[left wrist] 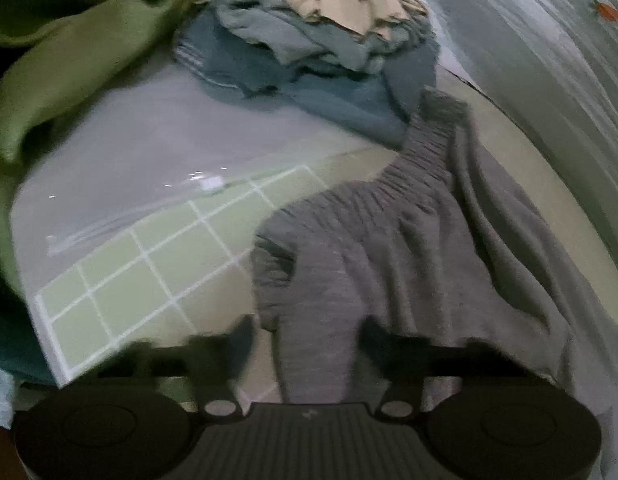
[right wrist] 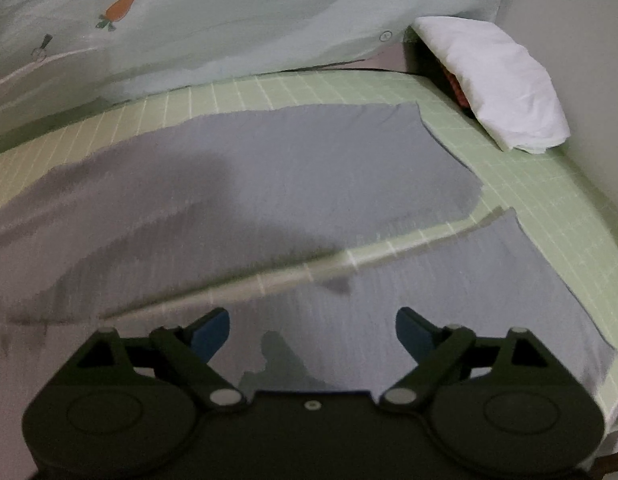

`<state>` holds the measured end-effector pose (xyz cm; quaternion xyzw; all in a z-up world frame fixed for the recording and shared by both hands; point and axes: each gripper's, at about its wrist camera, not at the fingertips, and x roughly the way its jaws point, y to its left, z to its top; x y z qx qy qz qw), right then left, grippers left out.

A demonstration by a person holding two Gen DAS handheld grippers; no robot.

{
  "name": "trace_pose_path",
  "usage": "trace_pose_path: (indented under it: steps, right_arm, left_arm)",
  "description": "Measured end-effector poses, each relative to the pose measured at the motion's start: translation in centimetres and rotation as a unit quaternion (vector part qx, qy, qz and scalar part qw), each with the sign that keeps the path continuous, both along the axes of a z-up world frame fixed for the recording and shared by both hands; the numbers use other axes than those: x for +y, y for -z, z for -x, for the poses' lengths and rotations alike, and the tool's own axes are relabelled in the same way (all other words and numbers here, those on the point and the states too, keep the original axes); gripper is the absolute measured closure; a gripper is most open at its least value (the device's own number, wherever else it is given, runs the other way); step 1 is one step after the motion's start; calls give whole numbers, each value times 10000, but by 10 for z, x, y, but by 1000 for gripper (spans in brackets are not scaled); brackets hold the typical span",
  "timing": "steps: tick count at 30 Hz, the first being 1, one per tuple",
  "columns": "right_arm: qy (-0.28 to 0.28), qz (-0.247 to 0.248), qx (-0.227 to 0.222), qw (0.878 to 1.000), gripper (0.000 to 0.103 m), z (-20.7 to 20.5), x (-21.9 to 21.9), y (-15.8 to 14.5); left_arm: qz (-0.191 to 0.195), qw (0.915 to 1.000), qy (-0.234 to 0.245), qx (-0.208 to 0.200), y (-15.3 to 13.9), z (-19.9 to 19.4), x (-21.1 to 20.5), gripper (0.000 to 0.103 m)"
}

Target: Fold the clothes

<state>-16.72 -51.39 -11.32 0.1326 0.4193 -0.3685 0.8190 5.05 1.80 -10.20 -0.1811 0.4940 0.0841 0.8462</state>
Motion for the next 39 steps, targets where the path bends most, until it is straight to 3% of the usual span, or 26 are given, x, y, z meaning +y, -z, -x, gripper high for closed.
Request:
trace_pose_path:
  steps: [1, 2, 6, 11, 14, 16, 18, 22, 28, 34, 38, 39]
  right_arm:
    - [25, -18, 2, 10000, 12, 6, 3, 1]
    - [50, -39, 2, 10000, 12, 11, 5, 1]
    - [201, -124, 26, 9997, 12, 31, 16, 8]
    - [292, -304, 58, 9991, 11, 50, 17, 18]
    - [299, -341, 21, 9990, 8, 56, 12, 20]
    - [348, -381, -125, 9986, 3, 59, 3, 19]
    - [399, -446, -335, 9976, 0, 61, -9, 16]
    - [537, -434, -681, 9953, 0, 61, -41, 10]
    - [742, -412, -984, 9915, 0, 45, -114, 7]
    - [1009, -306, -776, 9914, 2, 23, -200, 14]
    - [1110, -500, -732, 9899, 40, 10, -237, 26]
    - [1065, -558, -716, 9902, 44, 7, -242, 29]
  left_arm:
    - [3, 10000, 60, -7, 0, 1, 0, 90]
    - [-92, 9999, 99, -26, -2, 2, -1, 94]
    - [-496, 9987, 59, -88, -4, 11, 9, 100]
    - [-581, 9977, -329, 146, 0, 28, 34, 99]
    - [-628, 9972, -317, 260, -1, 36, 34, 85]
    - [-694, 9967, -377, 210, -9, 41, 26, 48]
    - [-755, 9961, -437, 109, -18, 45, 16, 27]
    - [-771, 9961, -364, -204, -38, 44, -15, 16]
    - [-723, 9966, -194, -330, -48, 33, -72, 16]
    - [-759, 9966, 14, -314, -56, 11, -129, 16]
    - [-754, 9970, 62, -136, -60, -13, -162, 16]
    - [-719, 9973, 85, -96, -61, -17, -169, 16]
